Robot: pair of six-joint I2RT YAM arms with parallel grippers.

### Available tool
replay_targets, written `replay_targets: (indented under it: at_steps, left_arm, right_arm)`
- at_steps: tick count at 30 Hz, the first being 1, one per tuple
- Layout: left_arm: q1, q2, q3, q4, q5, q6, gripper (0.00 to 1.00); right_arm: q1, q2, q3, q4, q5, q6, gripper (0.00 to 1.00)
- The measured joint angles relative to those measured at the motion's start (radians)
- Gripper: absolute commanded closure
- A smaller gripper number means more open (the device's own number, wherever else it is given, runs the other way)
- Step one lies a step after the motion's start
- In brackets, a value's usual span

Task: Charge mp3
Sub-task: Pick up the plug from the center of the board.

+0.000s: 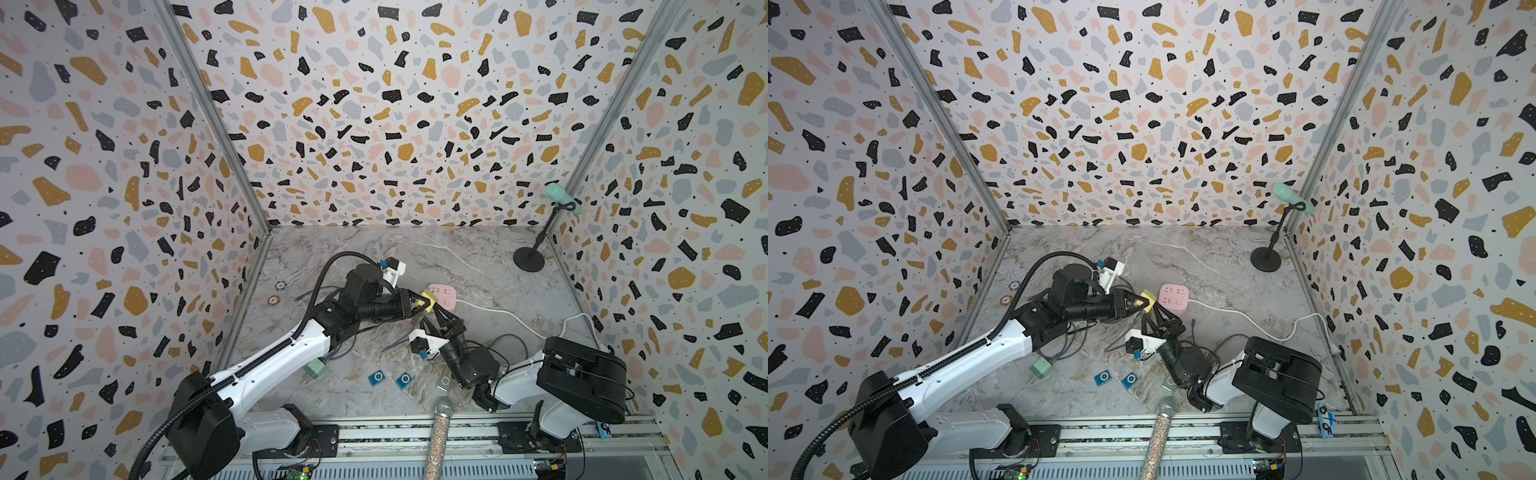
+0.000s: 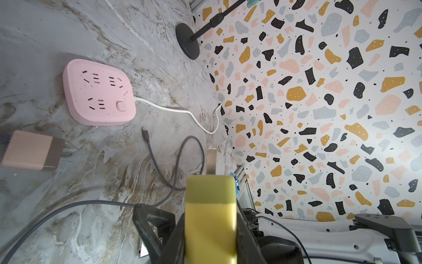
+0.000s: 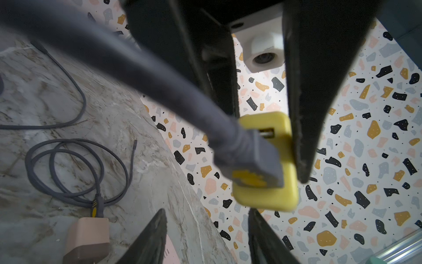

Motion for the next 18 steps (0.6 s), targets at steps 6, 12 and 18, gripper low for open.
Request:
replay_targets:
  at_steps: [6,12,18]
  left_arm:
    - [-0.006,-0.001,0.000,0.006,-0.028,-0.002,0.86]
    - [-0.006,0.002,0.000,-0.010,-0.074,-0.002,0.87]
    - [-0.007,0.007,0.000,-0.026,-0.084,-0.002,0.86]
  right_arm:
    - [0.000,-0.001,0.002,0.000,0.009,-0.008,0.43]
    - [0.000,-0.055,-0.017,0.003,0.024,-0.020,0.42]
    - [-0.001,-0.059,-0.016,0.010,0.023,-0.044,0.40]
